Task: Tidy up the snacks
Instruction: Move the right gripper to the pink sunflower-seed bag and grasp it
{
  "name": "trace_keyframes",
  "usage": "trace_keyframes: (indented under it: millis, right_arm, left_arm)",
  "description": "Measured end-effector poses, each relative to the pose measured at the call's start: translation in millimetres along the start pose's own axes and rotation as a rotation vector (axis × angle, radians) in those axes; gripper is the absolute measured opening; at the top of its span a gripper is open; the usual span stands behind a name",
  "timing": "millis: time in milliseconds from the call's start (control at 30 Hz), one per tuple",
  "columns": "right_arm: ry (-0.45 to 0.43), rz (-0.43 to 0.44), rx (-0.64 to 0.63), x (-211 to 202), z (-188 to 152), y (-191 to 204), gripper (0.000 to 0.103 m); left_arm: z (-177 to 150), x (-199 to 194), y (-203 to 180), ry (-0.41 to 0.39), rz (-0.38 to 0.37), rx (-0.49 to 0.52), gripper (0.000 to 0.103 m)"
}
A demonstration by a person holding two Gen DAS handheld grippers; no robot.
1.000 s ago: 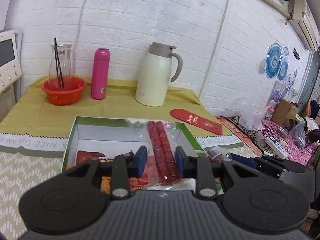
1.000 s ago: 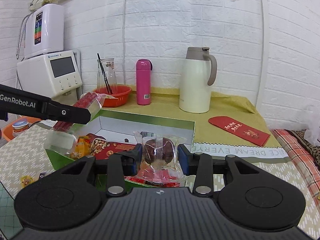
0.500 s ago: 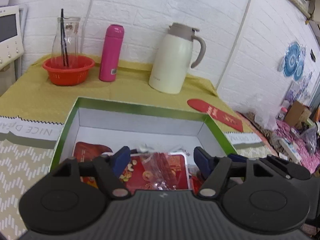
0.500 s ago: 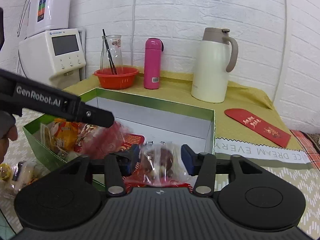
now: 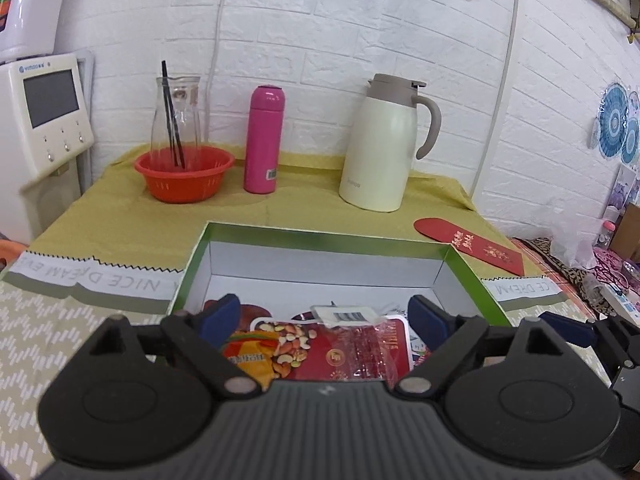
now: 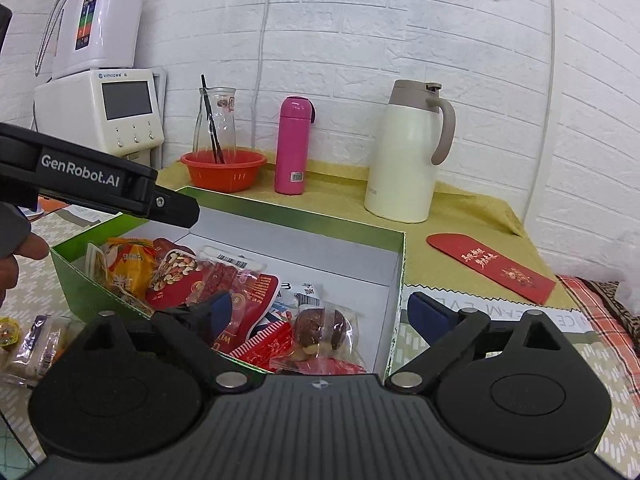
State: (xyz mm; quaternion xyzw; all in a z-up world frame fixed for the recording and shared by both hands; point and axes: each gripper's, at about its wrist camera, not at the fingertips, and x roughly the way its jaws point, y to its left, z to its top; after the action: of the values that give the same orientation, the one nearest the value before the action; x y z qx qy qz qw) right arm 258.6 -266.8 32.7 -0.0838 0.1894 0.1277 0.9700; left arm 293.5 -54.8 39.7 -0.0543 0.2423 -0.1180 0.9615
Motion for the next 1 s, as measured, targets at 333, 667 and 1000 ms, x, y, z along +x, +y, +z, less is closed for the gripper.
trace_keyframes:
  millis: [333, 667, 1000]
  right_arm:
    - [-0.011, 0.001, 0.003, -42.6, 9.3, 8.3, 0.103]
    - [-0.040, 0.140, 0.054, -102.0, 4.8, 17.7, 0.103]
    - [0.129, 0.188, -0.130, -65.5, -25.2, 45.4, 0.103]
  left_arm:
    - [-2.5, -54.6, -6.0, -0.067, -0.060, 0.012, 0.090]
    - [-26.8, -139.0, 10.4, -0.093, -0.080, -0.005, 0.090]
    - [-107.2, -160.4, 44.2, 0.069, -0.104, -0.101, 0.090]
